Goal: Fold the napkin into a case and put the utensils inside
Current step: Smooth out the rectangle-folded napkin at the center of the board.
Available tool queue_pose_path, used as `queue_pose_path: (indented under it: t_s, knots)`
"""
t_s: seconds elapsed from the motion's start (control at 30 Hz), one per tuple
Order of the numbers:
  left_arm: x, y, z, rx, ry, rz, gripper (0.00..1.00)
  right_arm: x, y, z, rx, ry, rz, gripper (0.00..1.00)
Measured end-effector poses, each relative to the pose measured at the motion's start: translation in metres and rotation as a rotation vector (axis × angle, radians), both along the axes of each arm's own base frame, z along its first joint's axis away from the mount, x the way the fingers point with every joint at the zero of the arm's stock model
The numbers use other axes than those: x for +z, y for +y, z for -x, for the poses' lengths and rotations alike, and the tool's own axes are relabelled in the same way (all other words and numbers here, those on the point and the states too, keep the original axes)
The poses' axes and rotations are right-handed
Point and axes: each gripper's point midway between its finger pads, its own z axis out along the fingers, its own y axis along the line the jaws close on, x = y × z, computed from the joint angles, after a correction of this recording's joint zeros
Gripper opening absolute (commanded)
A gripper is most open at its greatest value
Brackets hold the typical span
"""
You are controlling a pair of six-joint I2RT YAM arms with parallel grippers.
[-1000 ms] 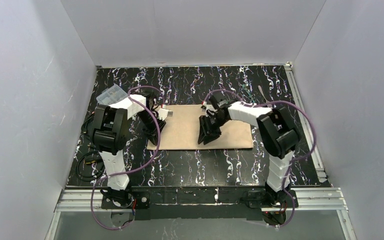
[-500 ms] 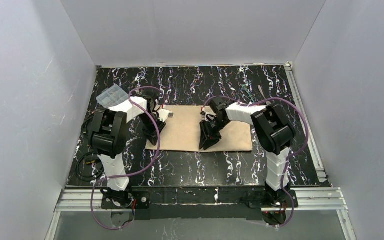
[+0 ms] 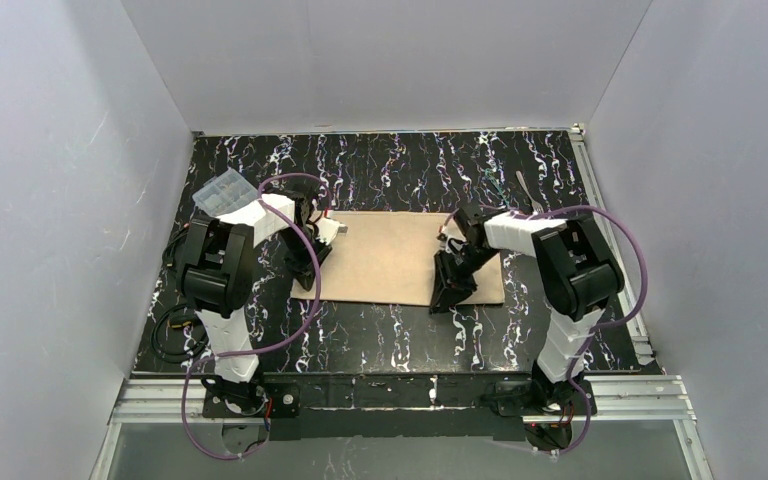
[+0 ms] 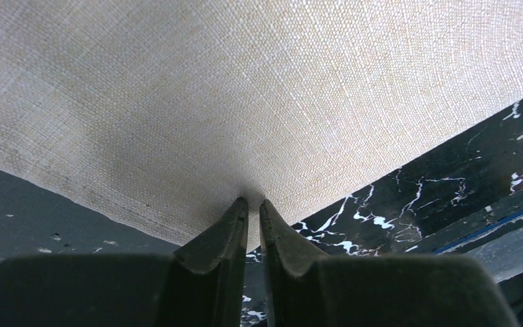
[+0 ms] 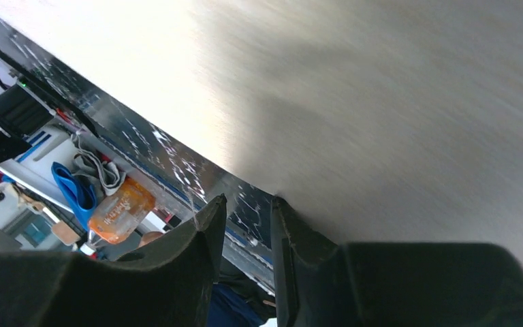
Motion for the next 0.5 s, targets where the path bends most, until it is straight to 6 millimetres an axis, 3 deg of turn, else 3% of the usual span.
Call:
queue_pose_path:
  t_s: [0.33,0.5]
  knots:
    - [0.0,0.009,-0.003,-0.022,-0.023,-0.041,0.13,-0.003,-0.063,-0.008,-0.141,0.012,0.168,0.4]
    - [0.0,0.009,-0.003,-0.026,-0.024,-0.04,0.13,-0.004,-0.082,-0.013,-0.193,0.015,0.207,0.4]
